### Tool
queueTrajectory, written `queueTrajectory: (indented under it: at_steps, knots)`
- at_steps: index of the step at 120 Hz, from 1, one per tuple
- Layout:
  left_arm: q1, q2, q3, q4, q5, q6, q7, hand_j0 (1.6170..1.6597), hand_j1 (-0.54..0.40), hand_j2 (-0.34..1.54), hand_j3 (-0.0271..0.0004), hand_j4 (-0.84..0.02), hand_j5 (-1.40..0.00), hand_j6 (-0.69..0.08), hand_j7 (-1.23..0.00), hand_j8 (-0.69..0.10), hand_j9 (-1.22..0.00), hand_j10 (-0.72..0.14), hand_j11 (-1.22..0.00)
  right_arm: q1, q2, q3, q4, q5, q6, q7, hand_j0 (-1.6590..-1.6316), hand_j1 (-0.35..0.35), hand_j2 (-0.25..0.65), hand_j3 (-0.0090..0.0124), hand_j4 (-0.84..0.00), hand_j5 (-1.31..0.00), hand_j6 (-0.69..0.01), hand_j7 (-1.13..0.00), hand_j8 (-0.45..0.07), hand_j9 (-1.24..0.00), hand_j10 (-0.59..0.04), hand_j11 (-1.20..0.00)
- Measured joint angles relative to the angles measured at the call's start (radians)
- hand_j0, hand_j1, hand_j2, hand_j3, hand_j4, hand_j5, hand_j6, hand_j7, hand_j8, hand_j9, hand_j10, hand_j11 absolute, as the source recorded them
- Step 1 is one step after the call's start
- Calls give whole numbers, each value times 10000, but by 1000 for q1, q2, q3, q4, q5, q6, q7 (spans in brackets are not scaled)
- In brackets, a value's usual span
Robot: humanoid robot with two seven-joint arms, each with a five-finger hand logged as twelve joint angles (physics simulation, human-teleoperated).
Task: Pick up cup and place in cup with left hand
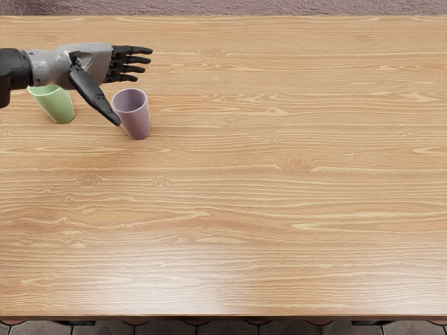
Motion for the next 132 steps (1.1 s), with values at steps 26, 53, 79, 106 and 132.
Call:
queueTrajectory:
  at_steps: [26, 53, 79, 106, 132]
  knots:
    - [-38, 3, -1, 1, 4, 0, 2, 16581, 3258, 53, 0, -223, -267, -226, -266, -223, -265, -216, -264, -12, 0, -4, 1, 4, 1, -1, -16581, -3491, 1, 0, -4, -1, -5, 0, -4, 0, -3, 0]
    - [-73, -2, -3, 21, 89, 0, 23, 16581, 3258, 52, 0, -226, -267, -230, -266, -226, -265, -219, -264, -18, 0, -6, 1, 5, 1, -1, -16581, -3491, 1, 0, -4, -1, -6, 0, -4, 0, -3, 0]
    - [-109, -33, -3, 66, 193, 0, 62, 16581, 3257, 51, 0, -227, -268, -232, -266, -228, -265, -220, -264, -18, 0, -6, 2, 5, 1, -2, -16581, -3491, 1, 0, -3, -1, -5, 0, -4, 0, -2, 0]
    - [-116, -91, -1, 73, 272, 0, 113, 16581, 3256, 48, 0, -232, -268, -238, -267, -234, -265, -224, -264, -18, 0, -6, 2, 5, 1, -2, -16581, -3491, 1, 0, -4, -1, -6, 0, -4, 0, -3, 0]
    - [-129, -132, 0, 74, 328, 0, 179, 16581, 3255, 47, 0, -232, -268, -238, -267, -234, -265, -224, -265, -18, 0, -6, 2, 5, 1, -2, -16581, -3491, 1, 0, -4, -1, -5, 0, -4, 0, -3, 0]
